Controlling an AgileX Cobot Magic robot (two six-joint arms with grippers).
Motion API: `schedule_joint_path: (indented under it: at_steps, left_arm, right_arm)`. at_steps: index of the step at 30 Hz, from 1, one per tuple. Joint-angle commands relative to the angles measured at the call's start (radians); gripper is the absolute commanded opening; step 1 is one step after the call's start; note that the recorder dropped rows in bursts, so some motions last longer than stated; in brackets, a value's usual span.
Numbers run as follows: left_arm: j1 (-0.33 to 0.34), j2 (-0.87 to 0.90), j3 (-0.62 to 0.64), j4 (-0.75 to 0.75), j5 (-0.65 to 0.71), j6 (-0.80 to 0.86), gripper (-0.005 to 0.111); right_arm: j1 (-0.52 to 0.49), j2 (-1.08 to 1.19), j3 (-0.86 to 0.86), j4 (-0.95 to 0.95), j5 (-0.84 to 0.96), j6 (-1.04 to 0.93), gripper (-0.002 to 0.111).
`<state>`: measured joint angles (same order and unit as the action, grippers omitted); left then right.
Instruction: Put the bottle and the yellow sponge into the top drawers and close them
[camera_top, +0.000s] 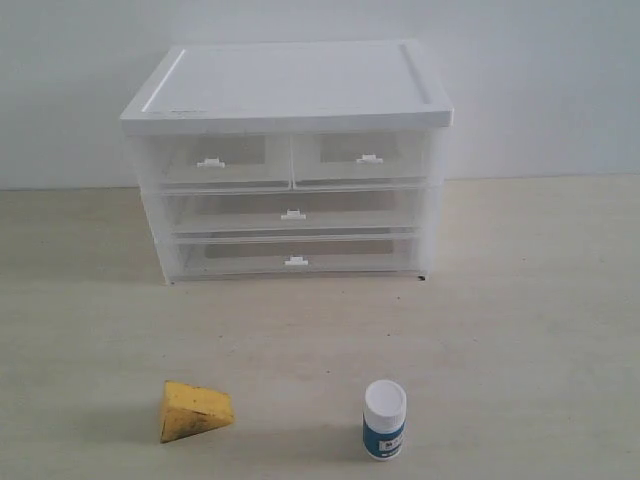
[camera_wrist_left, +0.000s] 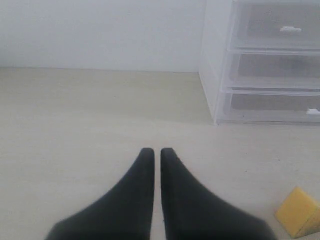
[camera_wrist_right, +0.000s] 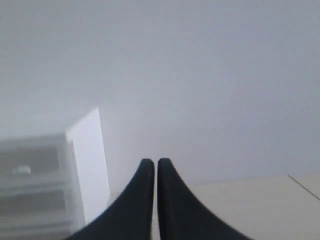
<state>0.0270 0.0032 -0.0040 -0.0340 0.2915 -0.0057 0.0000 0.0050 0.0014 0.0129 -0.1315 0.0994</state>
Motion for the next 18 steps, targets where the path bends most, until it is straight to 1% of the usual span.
schedule_joint_path:
  at_steps: [1,2,4,8,12,18]
  left_arm:
    - [0.003,-0.003,0.004,-0.004,0.0,-0.002,0.004]
    - [0.003,-0.003,0.004,-0.004,0.0,-0.002,0.004]
    - [0.003,-0.003,0.004,-0.004,0.0,-0.002,0.004]
    - [0.003,-0.003,0.004,-0.004,0.0,-0.002,0.004]
    - [0.003,-0.003,0.004,-0.004,0.0,-0.002,0.004]
    - [0.003,-0.003,0.004,-0.004,0.0,-0.002,0.004]
  right_arm:
    - [0.0,-0.005,-0.001,0.005,-0.206,0.118,0.0]
    - [0.0,-0.005,-0.011,0.003,-0.191,0.133,0.0]
    - [0.0,0.014,-0.085,-0.013,-0.14,0.129,0.0]
    - [0.0,0.245,-0.279,-0.018,-0.129,0.069,0.0]
    - [0.0,0.497,-0.411,-0.023,-0.145,0.044,0.0]
    - [0.0,0.707,-0.464,-0.049,-0.25,0.04,0.0]
